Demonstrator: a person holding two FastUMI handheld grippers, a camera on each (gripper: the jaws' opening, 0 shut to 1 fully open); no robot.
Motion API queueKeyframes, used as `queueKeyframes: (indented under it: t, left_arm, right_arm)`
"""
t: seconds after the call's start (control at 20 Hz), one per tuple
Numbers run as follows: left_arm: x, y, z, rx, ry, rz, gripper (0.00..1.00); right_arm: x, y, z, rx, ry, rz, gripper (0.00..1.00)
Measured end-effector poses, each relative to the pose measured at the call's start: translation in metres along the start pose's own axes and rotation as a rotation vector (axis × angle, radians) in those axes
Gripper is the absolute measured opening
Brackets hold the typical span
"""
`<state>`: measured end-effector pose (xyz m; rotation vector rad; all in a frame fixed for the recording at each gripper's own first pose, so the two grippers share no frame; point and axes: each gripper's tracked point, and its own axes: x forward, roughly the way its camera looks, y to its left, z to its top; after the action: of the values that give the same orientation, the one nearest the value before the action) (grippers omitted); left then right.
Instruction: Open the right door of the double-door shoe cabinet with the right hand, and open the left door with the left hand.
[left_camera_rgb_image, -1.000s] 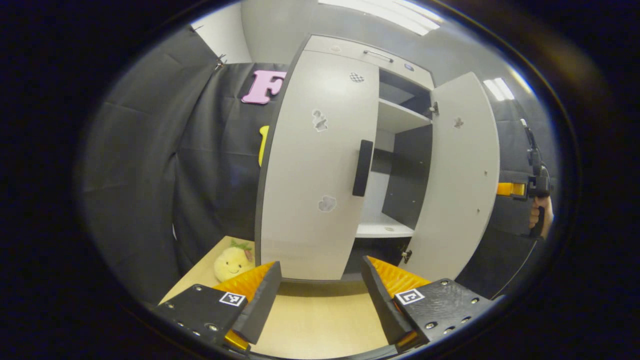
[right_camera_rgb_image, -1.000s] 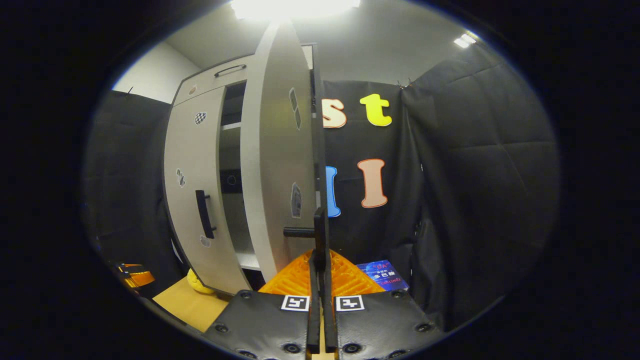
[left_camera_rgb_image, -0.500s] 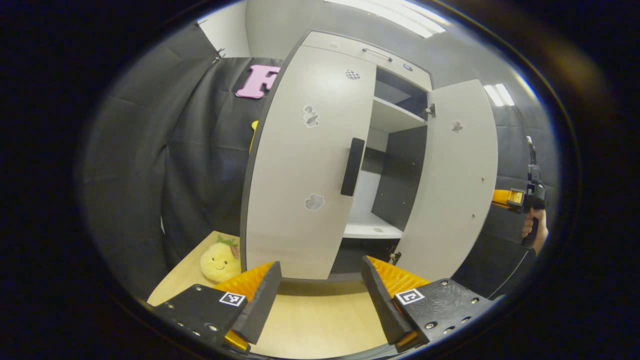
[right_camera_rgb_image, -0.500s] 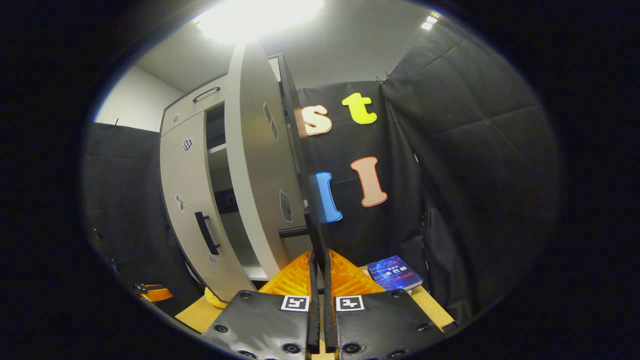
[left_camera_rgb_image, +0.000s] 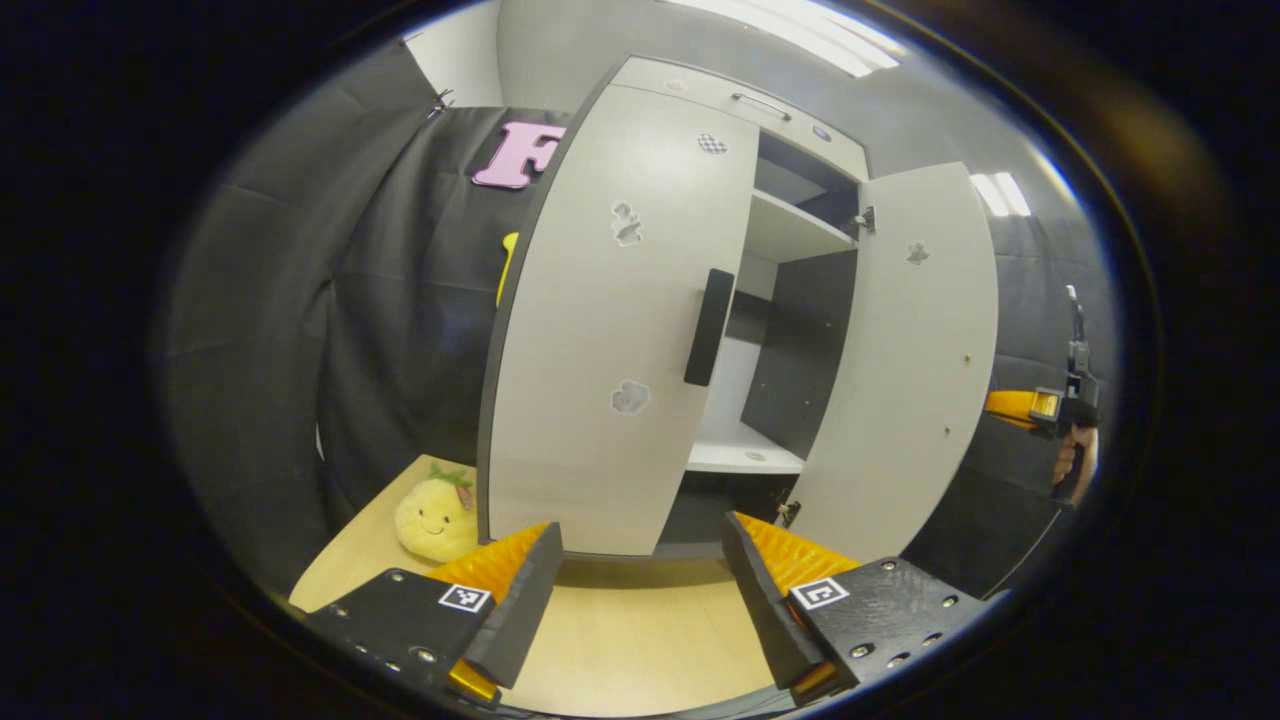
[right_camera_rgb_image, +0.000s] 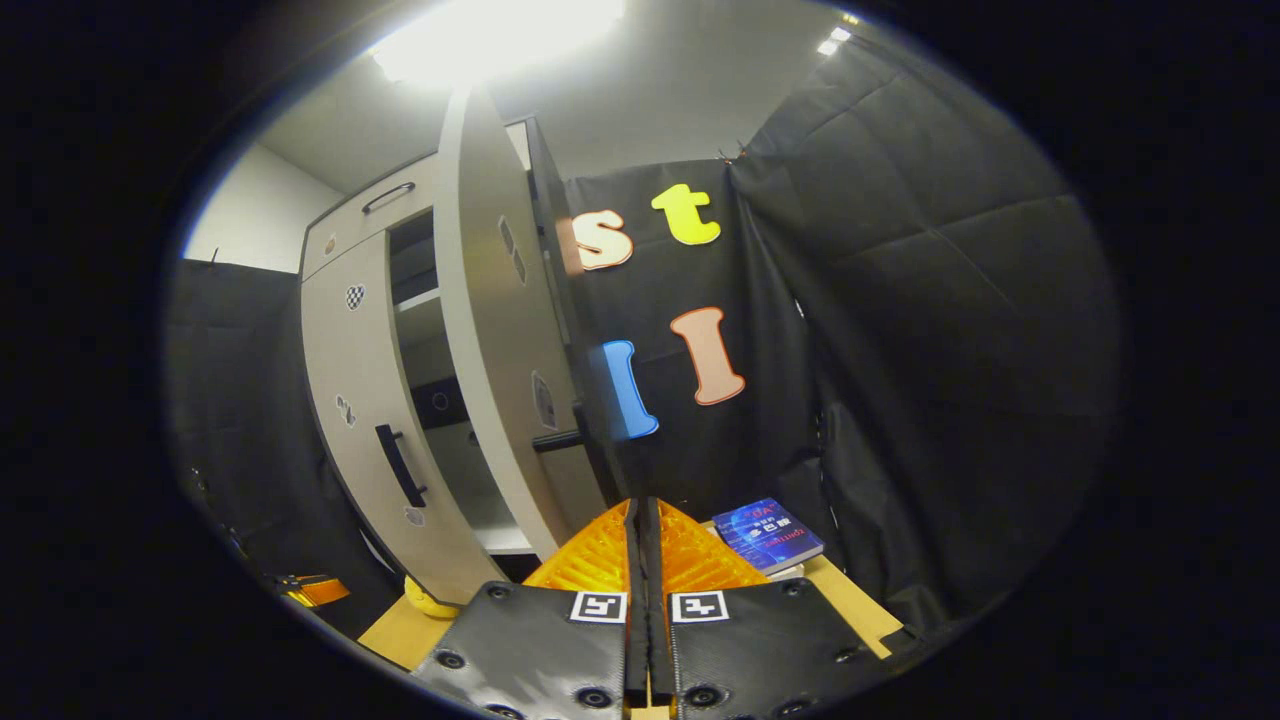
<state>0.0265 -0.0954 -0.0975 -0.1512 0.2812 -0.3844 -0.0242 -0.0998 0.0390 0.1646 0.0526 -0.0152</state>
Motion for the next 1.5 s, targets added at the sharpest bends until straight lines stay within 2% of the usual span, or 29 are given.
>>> queueKeyframes:
  t: [0.2,0.4,0.5,0.65,0.85,1.15,1.5]
  left_arm:
    - [0.021,0.004,0.015,0.021,-0.023,-0.013,0.93]
    - [0.041,-0.003,0.042,0.058,-0.068,-0.028,0.92]
    - [0.056,-0.012,0.054,0.071,-0.083,-0.049,0.92]
    - [0.081,-0.025,0.070,0.096,-0.091,-0.063,0.92]
    - [0.114,-0.046,0.088,0.029,-0.101,-0.074,0.94]
    - [0.162,-0.056,0.135,0.124,-0.173,-0.029,0.92]
    - [0.203,-0.063,0.144,0.025,-0.158,0.045,0.93]
  right_arm:
    - [-0.023,-0.033,0.010,-0.018,-0.019,-0.107,0.02]
    - [-0.032,-0.042,0.016,-0.066,-0.016,-0.153,0.00]
    - [-0.039,-0.053,0.015,-0.092,-0.006,-0.190,0.22]
    - [-0.037,-0.073,0.022,-0.059,-0.068,-0.262,1.00]
    - [-0.017,-0.101,0.016,-0.098,-0.056,-0.315,0.98]
    - [0.030,-0.117,0.019,-0.055,-0.045,-0.292,0.98]
    - [0.056,-0.165,0.025,-0.042,-0.043,-0.317,0.98]
